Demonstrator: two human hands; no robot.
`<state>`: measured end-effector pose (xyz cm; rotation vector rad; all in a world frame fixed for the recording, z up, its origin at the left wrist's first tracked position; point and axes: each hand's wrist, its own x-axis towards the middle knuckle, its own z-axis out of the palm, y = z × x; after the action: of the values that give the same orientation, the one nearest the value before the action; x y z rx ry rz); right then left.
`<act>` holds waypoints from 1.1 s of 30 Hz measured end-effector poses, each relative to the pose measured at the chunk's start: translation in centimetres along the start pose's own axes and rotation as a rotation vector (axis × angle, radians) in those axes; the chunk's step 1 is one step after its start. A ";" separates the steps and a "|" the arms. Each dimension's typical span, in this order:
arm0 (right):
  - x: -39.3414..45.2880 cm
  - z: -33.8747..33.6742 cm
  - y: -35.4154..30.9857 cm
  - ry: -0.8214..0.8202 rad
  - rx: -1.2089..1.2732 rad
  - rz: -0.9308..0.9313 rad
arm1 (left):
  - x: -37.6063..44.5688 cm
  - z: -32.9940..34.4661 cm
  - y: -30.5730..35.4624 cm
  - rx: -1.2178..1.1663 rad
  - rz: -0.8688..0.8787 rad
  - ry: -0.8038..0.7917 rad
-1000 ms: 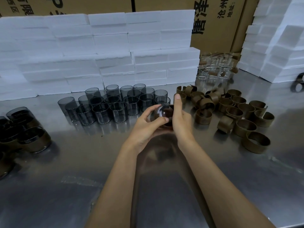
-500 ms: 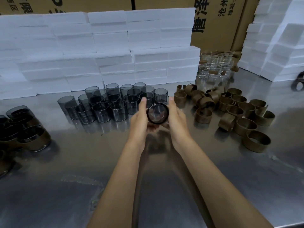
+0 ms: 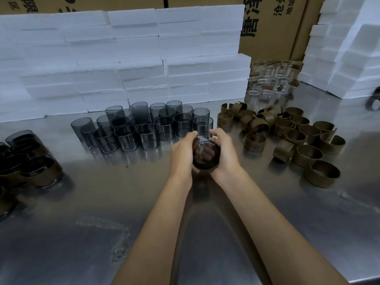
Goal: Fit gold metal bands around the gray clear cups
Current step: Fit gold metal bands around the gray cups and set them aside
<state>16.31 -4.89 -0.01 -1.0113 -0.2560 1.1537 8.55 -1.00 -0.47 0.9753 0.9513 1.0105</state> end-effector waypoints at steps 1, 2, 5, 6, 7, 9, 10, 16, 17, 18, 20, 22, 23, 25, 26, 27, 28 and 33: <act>0.0 0.1 0.0 -0.006 0.012 0.000 | 0.0 0.1 0.0 -0.053 -0.021 0.000; 0.1 0.1 0.0 -0.015 0.018 -0.002 | 0.0 0.2 0.0 -0.094 -0.037 -0.001; 0.2 -0.1 0.3 -0.044 0.034 -0.013 | 0.0 0.3 -0.1 -0.159 -0.070 -0.013; 0.2 -0.1 0.3 -0.053 0.039 -0.017 | -0.1 0.2 -0.1 -0.176 -0.076 -0.018; 0.2 -0.1 0.3 -0.060 0.043 -0.019 | -0.1 0.2 -0.1 -0.193 -0.081 -0.025; 0.1 0.0 0.1 -0.066 0.049 -0.017 | -0.1 0.2 0.0 -0.217 -0.088 -0.030; 0.1 0.0 0.1 -0.067 0.050 -0.014 | -0.1 0.2 0.0 -0.225 -0.088 -0.029; -0.1 0.1 0.0 -0.081 0.057 0.007 | -0.1 0.1 0.1 -0.219 -0.088 -0.045; -0.1 0.1 -0.1 -0.081 0.057 0.009 | -0.1 0.1 0.1 -0.214 -0.090 -0.047; -0.2 0.1 -0.1 -0.081 0.055 0.011 | 0.0 0.1 0.1 -0.212 -0.091 -0.047; -0.2 0.1 -0.2 -0.080 0.043 0.009 | 0.0 0.0 0.2 -0.205 -0.090 -0.062; -0.2 0.1 -0.3 -0.085 0.018 -0.006 | -0.1 -0.1 0.3 -0.171 -0.080 -0.096; -0.2 0.1 -0.4 -0.098 -0.001 -0.017 | -0.1 -0.2 0.4 -0.151 -0.072 -0.111; -0.2 0.1 -0.8 -0.144 -0.043 -0.024 | 0.0 -0.5 0.8 -0.128 -0.052 -0.116; -0.3 0.1 -0.9 -0.166 -0.061 -0.016 | 0.1 -0.7 1.1 -0.114 -0.040 -0.097; -0.4 0.1 -0.9 -0.180 -0.071 -0.007 | 0.3 -0.9 1.3 -0.088 -0.028 -0.069; -0.3 0.2 -0.8 -0.183 -0.068 -0.004 | 0.4 -1.1 1.5 -0.058 -0.013 -0.044; 0.0 0.5 -0.3 -0.109 -0.044 -0.111 | 0.0 -0.6 1.3 -0.036 0.076 -0.061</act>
<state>16.13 -4.59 0.49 -0.9617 -0.4204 1.1075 7.65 -0.59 0.56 1.0131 0.8488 1.0520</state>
